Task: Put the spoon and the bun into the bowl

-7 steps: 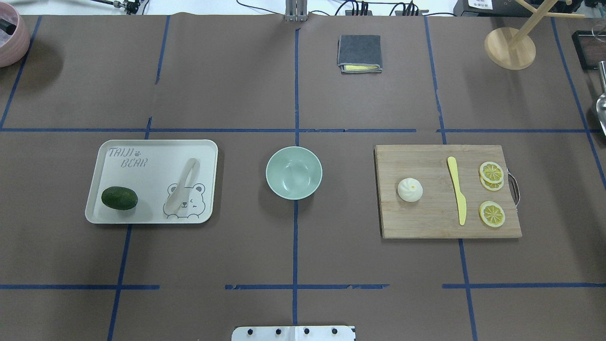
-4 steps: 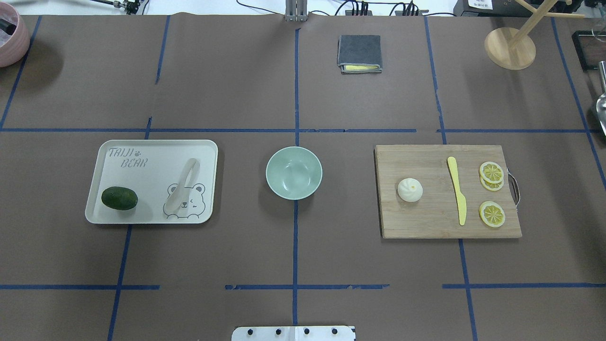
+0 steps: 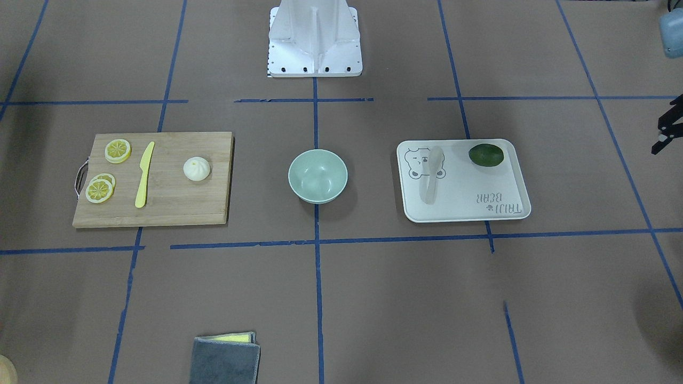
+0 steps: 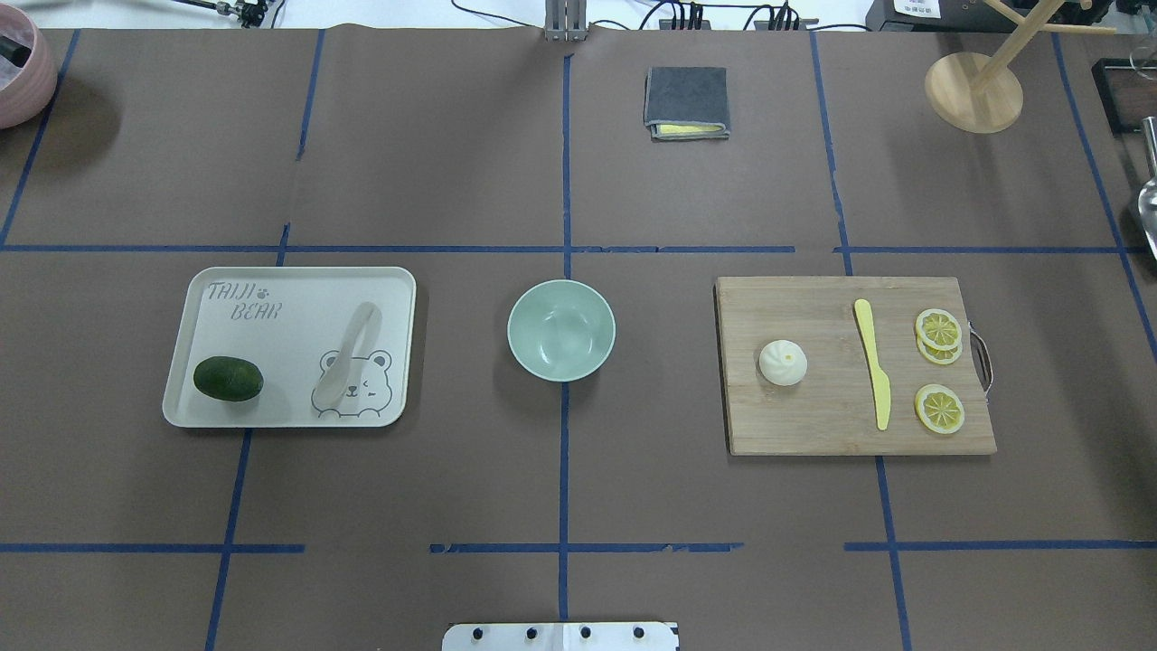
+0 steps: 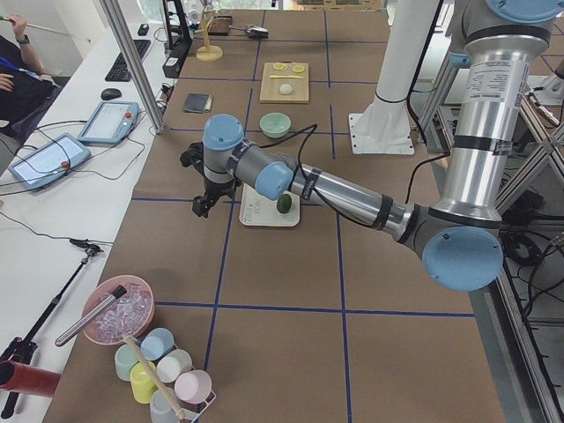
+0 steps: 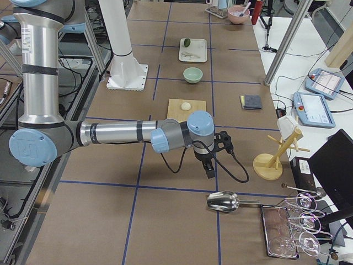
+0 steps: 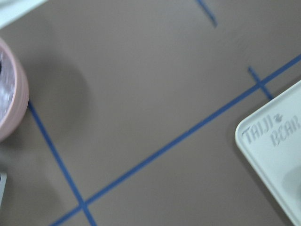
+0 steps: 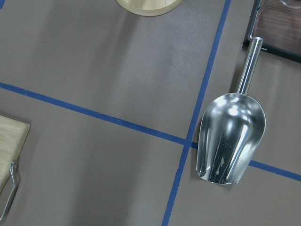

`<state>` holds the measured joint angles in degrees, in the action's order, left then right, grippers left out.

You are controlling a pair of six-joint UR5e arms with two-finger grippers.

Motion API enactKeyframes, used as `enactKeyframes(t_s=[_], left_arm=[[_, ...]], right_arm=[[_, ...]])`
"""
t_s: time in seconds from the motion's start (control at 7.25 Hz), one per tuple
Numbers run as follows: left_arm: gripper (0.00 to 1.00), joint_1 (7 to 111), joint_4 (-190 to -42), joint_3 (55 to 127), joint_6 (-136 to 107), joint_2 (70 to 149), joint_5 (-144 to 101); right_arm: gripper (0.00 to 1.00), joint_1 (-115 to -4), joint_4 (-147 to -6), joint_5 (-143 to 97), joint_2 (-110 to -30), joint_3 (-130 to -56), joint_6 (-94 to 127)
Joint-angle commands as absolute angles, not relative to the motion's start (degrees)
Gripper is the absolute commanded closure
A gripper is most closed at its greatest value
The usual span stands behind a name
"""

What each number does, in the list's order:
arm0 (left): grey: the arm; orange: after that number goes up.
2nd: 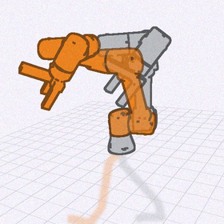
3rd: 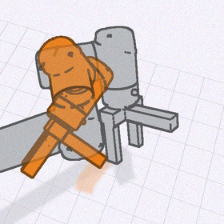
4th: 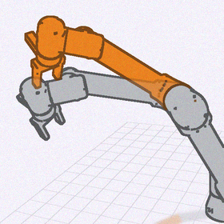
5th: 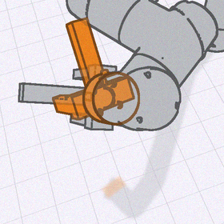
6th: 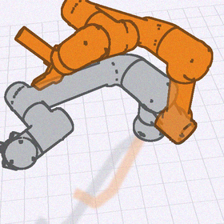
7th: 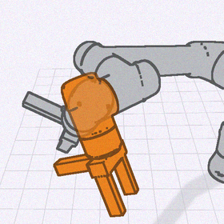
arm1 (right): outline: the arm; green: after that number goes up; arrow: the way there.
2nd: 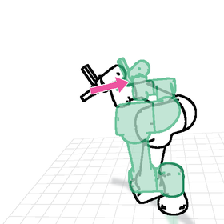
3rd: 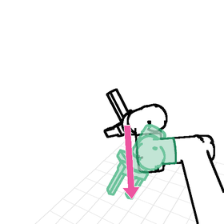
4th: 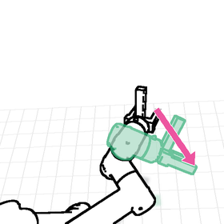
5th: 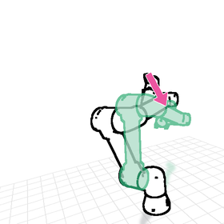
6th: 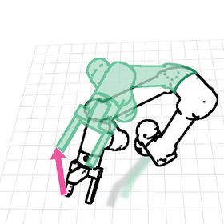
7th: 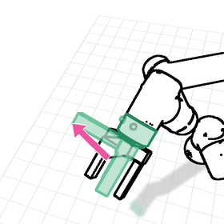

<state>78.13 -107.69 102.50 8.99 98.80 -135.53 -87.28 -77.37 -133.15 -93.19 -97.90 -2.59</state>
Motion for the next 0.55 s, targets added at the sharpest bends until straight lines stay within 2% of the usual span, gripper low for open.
enactKeyframes(t_s=[0.0,0.41], left_arm=[[0.0,71.23,-122.21,101.6,-8.63,101.76,-135.62],[0.0,58.5,-124.81,105.01,-23.41,103.89,-126.42]], right_arm=[[0.0,-87.28,-77.34,-133.24,-93.25,-97.56,-2.55],[0.0,-87.28,-77.34,-133.59,-93.25,-97.2,-2.55]])
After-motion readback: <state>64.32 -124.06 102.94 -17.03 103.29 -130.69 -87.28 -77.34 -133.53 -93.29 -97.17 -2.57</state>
